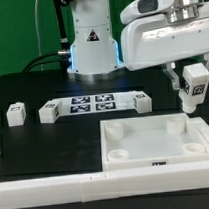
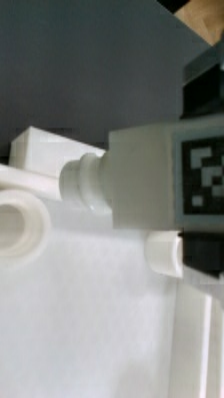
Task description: Assemble one leg
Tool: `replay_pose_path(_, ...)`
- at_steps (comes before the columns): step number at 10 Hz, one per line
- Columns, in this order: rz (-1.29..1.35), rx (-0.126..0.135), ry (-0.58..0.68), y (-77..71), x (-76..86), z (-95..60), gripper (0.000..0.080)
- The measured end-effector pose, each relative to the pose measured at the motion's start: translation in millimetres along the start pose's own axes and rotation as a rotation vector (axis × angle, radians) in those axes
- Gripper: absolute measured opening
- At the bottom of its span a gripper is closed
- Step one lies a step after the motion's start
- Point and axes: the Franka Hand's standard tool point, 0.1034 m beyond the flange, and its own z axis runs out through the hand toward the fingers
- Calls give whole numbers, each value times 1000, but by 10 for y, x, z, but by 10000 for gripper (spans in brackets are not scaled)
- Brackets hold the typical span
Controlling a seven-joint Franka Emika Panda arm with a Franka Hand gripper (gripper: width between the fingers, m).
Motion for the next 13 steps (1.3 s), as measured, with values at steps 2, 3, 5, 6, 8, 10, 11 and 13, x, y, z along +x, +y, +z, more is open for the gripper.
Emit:
replay_pose_path(2,-1,-2,36,6,17,6,290)
replay_pose_path(3,-14,-6,76,32,67,13,290)
replay_pose_path(5,-41,-6,69,109,319,86,290)
replay_pose_path(6,-56,-6,79,117,438,97,290)
replay_pose_path(8,-95,-5,82,195,670,211,290)
replay_pose_path(10,-95,-8,102,200,688,212,290)
replay_pose_path(11,-94,-13,126,212,690,217,290)
replay_pose_path(13,-105,-23,164,278,758,198,290)
